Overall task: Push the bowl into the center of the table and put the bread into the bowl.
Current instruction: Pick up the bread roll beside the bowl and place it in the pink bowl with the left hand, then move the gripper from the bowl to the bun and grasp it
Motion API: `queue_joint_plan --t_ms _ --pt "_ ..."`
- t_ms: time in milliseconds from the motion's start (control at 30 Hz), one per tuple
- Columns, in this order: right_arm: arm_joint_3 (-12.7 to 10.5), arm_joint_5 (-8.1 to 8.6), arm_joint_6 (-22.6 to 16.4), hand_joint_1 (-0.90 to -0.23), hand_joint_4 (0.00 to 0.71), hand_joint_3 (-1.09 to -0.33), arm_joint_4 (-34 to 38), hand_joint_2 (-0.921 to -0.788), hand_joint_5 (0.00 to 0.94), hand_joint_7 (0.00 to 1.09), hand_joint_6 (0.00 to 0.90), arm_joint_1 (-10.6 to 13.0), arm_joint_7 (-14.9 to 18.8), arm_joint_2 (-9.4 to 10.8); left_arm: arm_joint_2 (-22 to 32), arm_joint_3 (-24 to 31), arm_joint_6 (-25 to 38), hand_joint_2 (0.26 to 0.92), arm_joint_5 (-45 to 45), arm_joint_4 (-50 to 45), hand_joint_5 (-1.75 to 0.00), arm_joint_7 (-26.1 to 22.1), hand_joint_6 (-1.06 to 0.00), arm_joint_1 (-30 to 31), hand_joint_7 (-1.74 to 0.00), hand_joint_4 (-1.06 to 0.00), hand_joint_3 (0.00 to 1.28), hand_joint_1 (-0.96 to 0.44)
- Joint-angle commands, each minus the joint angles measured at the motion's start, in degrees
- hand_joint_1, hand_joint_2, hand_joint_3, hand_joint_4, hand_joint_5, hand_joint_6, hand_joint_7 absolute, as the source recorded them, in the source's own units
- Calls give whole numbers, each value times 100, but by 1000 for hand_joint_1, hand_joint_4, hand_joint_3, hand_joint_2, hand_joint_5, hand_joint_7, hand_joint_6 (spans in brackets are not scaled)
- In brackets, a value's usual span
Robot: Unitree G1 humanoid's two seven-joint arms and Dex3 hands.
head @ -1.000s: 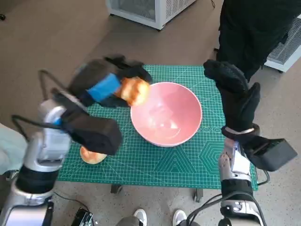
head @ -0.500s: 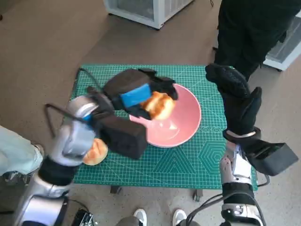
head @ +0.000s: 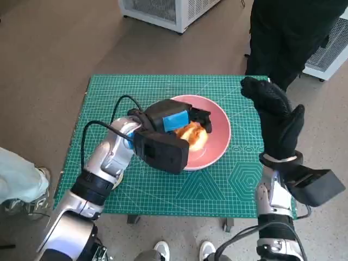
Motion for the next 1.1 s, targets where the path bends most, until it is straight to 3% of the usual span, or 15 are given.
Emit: queue_joint_plan --t_ms 33,67,100,133,167,233,300,467,700,1100 --pt "20 -23 76 -783 220 -779 -16 -921 1 477 107 163 -62 27 -46 14 -262 920 -85 240 -1220 -13 -596 -165 -1134 -701 78 2" --pt "20 -24 76 -783 220 -779 -19 -921 1 478 107 167 -66 30 -48 26 -281 921 -121 261 -1269 -62 -493 -154 -1245 -639 150 2" --pt "22 -23 75 -783 220 -779 -16 -921 1 478 107 167 -65 34 -32 41 -245 921 -165 221 -1290 -160 -455 -123 -1287 -615 177 1" --pt "24 -24 75 -784 220 -779 -16 -921 1 479 106 169 -65 38 -19 52 -222 880 -194 192 -981 -227 -369 -100 -1010 -481 189 18" --pt "26 -28 76 -784 220 -779 -9 -921 1 480 106 165 -69 43 19 69 -148 870 -231 98 -821 -338 -361 -55 -866 -459 185 23" --pt "33 -38 84 -784 220 -780 -4 -921 1 482 105 161 -83 56 123 107 6 844 -295 -150 -348 -554 -319 44 -420 -329 135 22" --pt "39 -40 100 -783 222 -780 -5 -921 2 485 105 156 -96 68 251 157 148 813 -352 -454 -142 -759 -270 149 -188 -185 84 -23" --pt "65 -22 139 -783 223 -781 -23 -921 2 489 103 156 -114 107 660 395 179 781 -533 -1183 -25 -1102 -228 422 -43 -65 40 -141" --pt "77 32 207 -785 222 -775 -16 -921 1 500 107 133 -100 142 1403 1042 -195 772 -1138 -1998 -1 -1419 -197 857 -4 -5 19 -327" --pt "75 48 256 -780 227 -769 61 -921 4 512 105 47 -82 176 2465 2351 -198 771 -2516 -2930 1 -2034 -197 1572 -3 1 10 -366"
